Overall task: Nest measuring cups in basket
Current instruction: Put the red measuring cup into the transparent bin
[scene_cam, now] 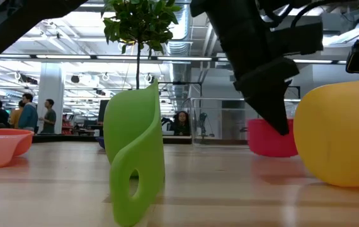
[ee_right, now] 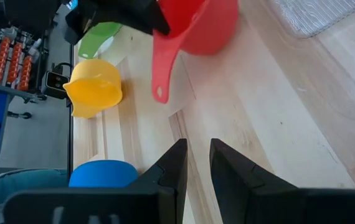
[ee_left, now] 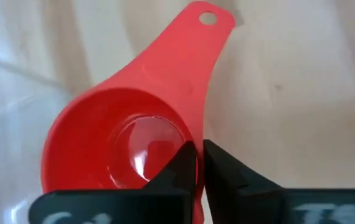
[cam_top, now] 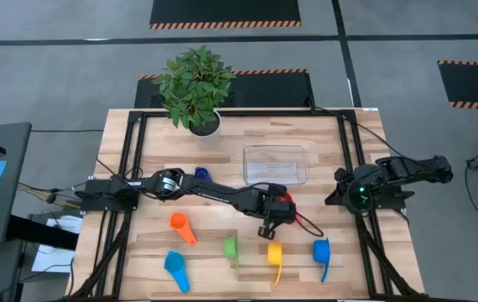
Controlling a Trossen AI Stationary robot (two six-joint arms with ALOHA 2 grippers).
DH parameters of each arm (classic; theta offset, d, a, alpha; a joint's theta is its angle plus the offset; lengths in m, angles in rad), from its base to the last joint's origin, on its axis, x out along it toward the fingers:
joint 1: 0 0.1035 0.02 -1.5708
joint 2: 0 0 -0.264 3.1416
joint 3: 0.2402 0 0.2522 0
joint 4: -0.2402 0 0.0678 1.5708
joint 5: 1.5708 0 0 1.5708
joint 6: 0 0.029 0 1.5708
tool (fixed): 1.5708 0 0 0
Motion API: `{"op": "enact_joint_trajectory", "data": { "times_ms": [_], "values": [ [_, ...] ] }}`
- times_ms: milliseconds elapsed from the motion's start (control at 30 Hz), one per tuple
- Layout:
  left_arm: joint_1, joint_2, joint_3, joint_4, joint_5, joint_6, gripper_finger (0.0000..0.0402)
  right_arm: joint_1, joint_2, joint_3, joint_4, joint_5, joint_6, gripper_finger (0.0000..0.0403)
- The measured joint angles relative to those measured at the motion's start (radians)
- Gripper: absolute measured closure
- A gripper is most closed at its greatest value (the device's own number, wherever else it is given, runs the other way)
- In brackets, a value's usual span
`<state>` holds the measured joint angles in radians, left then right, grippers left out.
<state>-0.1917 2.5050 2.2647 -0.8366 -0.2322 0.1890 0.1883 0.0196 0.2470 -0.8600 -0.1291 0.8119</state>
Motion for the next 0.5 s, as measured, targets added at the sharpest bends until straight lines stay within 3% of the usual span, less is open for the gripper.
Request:
{"op": "enact_joint_trajectory", "data": {
  "times_ms": [167,333,433,500],
  "values": [
    [0.0,-0.001,0.093,-0.099,0.029,-0.097,0.0399,0.0,0.0,0.0,0.0,0.0,-0.001,0.031],
    [-0.027,-0.088,0.089,-0.112,0.219,-0.121,0.04,0.0,0.0,0.0,-0.001,0.0,-0.001,0.031],
    [-0.045,-0.149,0.09,-0.109,0.21,-0.152,0.04,0.0,0.0,0.0,-0.001,0.0,-0.001,0.031],
    [-0.046,-0.173,0.091,-0.073,0.124,-0.161,0.0401,0.0,0.0,0.0,0.0,0.0,0.0,0.031]
  ]
}}
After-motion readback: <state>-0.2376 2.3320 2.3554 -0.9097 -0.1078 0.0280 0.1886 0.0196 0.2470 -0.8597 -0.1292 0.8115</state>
